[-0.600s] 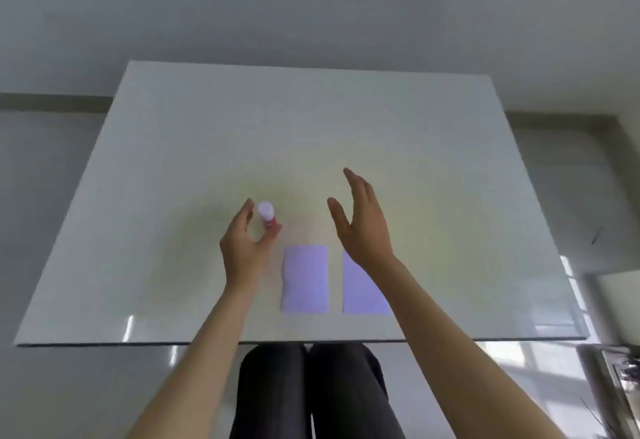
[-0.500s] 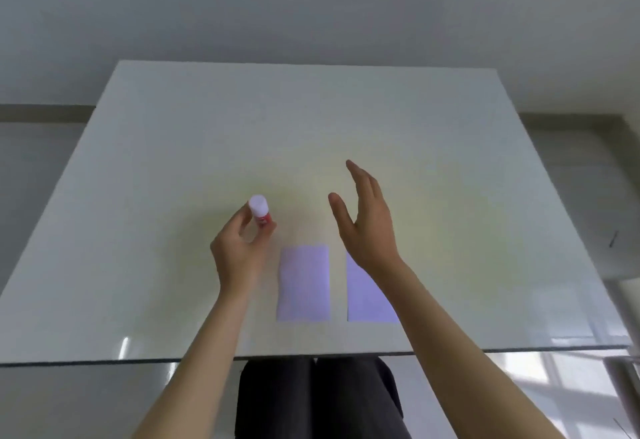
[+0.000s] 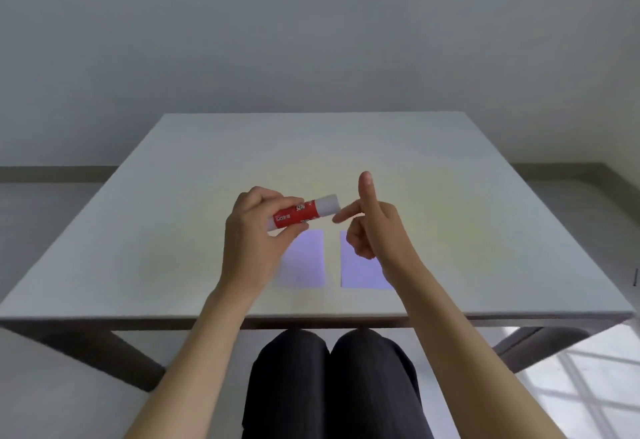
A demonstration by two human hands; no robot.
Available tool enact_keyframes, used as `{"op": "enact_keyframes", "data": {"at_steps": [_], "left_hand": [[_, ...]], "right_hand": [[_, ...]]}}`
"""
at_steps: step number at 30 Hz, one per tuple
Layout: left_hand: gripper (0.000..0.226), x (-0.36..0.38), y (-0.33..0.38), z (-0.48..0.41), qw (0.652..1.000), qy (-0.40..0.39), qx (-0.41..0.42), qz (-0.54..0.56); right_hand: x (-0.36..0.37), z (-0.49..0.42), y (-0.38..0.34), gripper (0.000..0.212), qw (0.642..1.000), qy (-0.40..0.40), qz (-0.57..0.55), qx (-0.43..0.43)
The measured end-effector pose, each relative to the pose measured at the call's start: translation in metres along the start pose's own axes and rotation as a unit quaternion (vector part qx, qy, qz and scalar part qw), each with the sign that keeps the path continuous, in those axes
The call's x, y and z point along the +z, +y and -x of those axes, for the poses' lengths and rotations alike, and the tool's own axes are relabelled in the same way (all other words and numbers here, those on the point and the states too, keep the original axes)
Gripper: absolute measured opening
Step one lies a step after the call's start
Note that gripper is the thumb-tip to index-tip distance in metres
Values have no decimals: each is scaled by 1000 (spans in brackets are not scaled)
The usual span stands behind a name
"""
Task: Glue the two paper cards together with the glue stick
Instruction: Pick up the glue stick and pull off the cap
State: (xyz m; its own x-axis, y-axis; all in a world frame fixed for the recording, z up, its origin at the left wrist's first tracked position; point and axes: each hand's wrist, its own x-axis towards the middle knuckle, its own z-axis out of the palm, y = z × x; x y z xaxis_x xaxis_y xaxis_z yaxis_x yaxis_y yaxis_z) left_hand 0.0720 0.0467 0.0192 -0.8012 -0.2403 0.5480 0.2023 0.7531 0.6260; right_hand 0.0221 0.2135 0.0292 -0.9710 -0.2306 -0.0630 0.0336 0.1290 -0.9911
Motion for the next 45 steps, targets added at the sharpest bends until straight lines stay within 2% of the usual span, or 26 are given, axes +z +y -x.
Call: {"op": "enact_keyframes", "data": {"at_steps": [2,3,7,9,10,11,12,14,16,18,19,22,25,26,27,29,31,32,34,37,40,43,44,45], "left_hand": [[33,-7,10,5,999,-11,41,-33],[33,-9,13,7,998,-14,54,-43],[31,-19,17,11,993,-11,83,-85],[32,-20,15,12,993,-7,79,-86],[31,-21,15,13,993,-5,77,-84],[31,-20,15,13,994,-4,76,-84],[31,-18,16,13,994,-5,76,-84],[31,-16,17,13,993,-10,78,-85],[31,-16,17,13,993,-8,77,-91],[31,-16,17,13,993,-8,73,-89],[32,-16,17,13,993,-10,74,-88],[32,-13,20,15,992,-20,82,-92],[32,-12,16,14,994,-34,76,-77],[31,-13,12,14,995,-47,61,-57],[29,-15,8,15,997,-59,45,-38],[24,-17,0,17,998,-61,-1,-15],[19,-20,-8,20,994,-44,-82,49],[15,-21,-10,21,987,-34,-125,89],[8,-23,-13,20,974,-26,-173,141],[19,-24,-13,20,968,-46,-173,173],[26,-21,-13,21,954,-42,-184,231],[22,-15,-13,21,936,-17,-208,282],[19,-12,-12,21,929,-1,-217,301],[15,-8,-9,21,919,18,-227,323]], "right_hand": [[-2,7,-5,80,999,-24,29,-5],[-3,10,-6,73,998,-39,35,-19],[-12,15,-5,11,983,-155,38,-95],[-19,15,-5,51,981,-170,32,-90],[-20,15,-7,63,986,-146,48,-71],[-17,15,-10,66,989,-126,61,-50],[-14,15,-11,63,990,-114,67,-41],[-9,16,-9,42,990,-91,76,-69],[-12,17,-6,20,984,-117,65,-116],[-17,18,-7,44,983,-147,52,-98],[-17,18,-7,48,988,-128,53,-75],[-10,18,-6,38,993,-59,70,-71],[-12,16,-7,9,983,-92,74,-144],[-19,12,-7,7,981,-95,53,-159],[-28,5,-8,10,983,-69,30,-167],[-45,-18,-6,13,987,46,27,-154],[-61,-49,5,15,973,147,128,-121],[-66,-62,13,22,961,167,193,-103],[-69,-81,32,38,936,164,299,-82],[-66,-92,64,53,909,118,390,-86],[-64,-90,82,59,897,96,424,-85],[-61,-78,77,73,861,103,487,-103],[-56,-69,71,77,859,122,482,-124],[-47,-56,64,76,876,134,437,-156]]}}
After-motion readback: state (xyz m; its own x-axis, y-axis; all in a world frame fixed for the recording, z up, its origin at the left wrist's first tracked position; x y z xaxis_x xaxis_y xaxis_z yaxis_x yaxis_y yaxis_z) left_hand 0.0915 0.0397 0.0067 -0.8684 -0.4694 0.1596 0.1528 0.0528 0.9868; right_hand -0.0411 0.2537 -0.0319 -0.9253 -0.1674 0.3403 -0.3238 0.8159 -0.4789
